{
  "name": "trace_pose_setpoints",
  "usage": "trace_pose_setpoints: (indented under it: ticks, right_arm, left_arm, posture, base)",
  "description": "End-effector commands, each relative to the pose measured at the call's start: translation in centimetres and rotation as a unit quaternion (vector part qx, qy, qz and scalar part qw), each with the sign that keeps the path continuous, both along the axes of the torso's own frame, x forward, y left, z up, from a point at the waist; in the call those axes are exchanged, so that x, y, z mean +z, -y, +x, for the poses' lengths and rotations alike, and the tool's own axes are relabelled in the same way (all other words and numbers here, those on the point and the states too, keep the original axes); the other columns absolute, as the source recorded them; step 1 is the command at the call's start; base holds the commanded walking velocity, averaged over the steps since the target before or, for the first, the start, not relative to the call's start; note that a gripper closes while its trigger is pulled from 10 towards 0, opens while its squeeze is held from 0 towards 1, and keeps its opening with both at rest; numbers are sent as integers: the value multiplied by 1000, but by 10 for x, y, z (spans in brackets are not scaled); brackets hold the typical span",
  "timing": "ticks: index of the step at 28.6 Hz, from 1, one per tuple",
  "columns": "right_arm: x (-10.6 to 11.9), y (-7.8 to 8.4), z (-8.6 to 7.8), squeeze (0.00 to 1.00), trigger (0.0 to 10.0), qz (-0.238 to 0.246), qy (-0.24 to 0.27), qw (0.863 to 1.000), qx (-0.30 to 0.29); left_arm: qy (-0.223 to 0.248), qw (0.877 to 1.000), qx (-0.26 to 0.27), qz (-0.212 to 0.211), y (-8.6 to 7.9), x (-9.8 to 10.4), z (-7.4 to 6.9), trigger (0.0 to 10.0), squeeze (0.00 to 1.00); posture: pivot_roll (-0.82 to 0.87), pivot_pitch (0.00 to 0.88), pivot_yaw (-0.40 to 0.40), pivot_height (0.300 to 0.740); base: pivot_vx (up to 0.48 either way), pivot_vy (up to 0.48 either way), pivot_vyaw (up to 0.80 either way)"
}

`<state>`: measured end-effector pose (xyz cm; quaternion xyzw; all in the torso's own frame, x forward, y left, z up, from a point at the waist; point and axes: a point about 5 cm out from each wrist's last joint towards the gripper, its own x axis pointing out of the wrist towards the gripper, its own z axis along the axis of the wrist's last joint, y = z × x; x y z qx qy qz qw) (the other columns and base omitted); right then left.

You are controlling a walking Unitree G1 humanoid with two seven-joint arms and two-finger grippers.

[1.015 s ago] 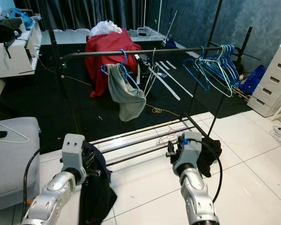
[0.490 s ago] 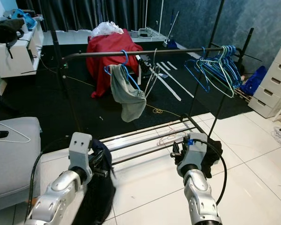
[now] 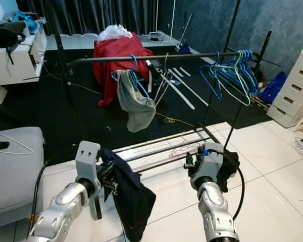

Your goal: Hang hanger

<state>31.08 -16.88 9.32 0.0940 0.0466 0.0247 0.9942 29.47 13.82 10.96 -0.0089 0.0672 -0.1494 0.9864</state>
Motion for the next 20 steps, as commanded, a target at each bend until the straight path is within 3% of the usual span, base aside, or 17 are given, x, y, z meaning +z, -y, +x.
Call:
trace_pose_setpoints:
  ticks: [1,5,11,20]
  right_arm:
    - [1,2,-2,0,10000,7,4,1000,-3]
    - [0,0,-2,0,10000,-7,0,1000,9]
    - [0,-6,-3,0,10000,-32,0,999,36]
    - [-1,-14,-5,0,10000,-23,2,997,70]
  left_arm:
    - [6,1000,-5,-14,4,3,-1,10000,0]
    - [6,1000,-6,-17,4,3,-1,10000,0]
    - [7,1000,6,-26,2,5,0,10000,0]
    - [13,999,27,-38,-4,8,2,10000,0]
  posture:
    - [-76,11,-68,740]
    - [-76,11,-67,740]
    - [-77,10,-67,740]
    - [-77,9,-71,740]
  base:
    - [259,0,0]
    - [279,0,0]
    - [345,0,710]
    - [380,0,0]
